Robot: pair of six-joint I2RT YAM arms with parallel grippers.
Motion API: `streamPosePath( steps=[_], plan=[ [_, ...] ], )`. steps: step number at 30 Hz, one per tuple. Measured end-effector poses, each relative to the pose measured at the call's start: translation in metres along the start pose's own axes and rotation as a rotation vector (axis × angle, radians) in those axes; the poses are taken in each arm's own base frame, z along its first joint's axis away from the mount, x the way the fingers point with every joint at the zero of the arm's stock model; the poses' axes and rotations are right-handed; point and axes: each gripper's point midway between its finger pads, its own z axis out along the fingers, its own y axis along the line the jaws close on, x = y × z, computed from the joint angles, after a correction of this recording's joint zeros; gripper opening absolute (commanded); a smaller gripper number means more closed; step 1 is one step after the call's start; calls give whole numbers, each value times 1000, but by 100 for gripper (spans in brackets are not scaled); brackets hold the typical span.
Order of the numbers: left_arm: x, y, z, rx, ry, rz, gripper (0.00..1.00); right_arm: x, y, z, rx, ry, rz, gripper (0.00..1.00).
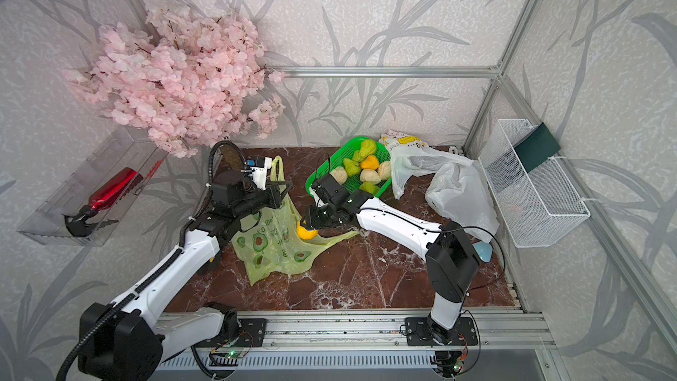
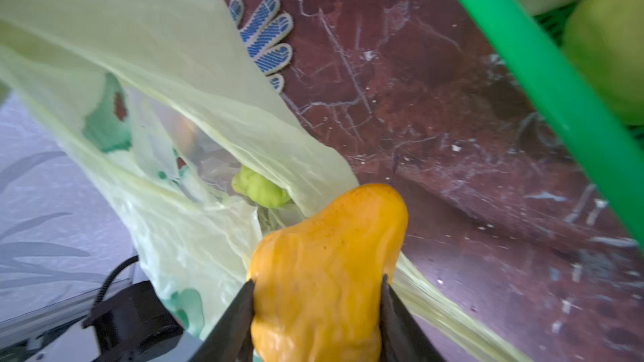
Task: Place the pears into plastic bags & tie knots
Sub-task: Place the pear in the plastic bag.
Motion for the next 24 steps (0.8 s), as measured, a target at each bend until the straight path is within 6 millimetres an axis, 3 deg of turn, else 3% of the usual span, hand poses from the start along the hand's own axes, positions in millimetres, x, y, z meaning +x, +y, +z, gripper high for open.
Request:
streamPosePath(
  steps=[5, 10, 14, 21, 24],
  plan=[
    [-11, -13, -13, 27, -49, -49, 0, -11, 11, 21, -92, -68, 171, 17],
    [-20, -18, -24, 34, -109, -109, 0, -12, -11, 45, -24, -141, 288, 21],
    [-21, -14, -23, 25, -132, -143, 0, -10, -13, 59, -2, -137, 288, 23],
    [-16, -5, -18, 3, -140, -154, 0, -2, 21, 59, -143, -37, 281, 35],
    [-16, -4, -17, 1, -140, -149, 0, -2, 43, 54, -237, 0, 286, 53]
  ],
)
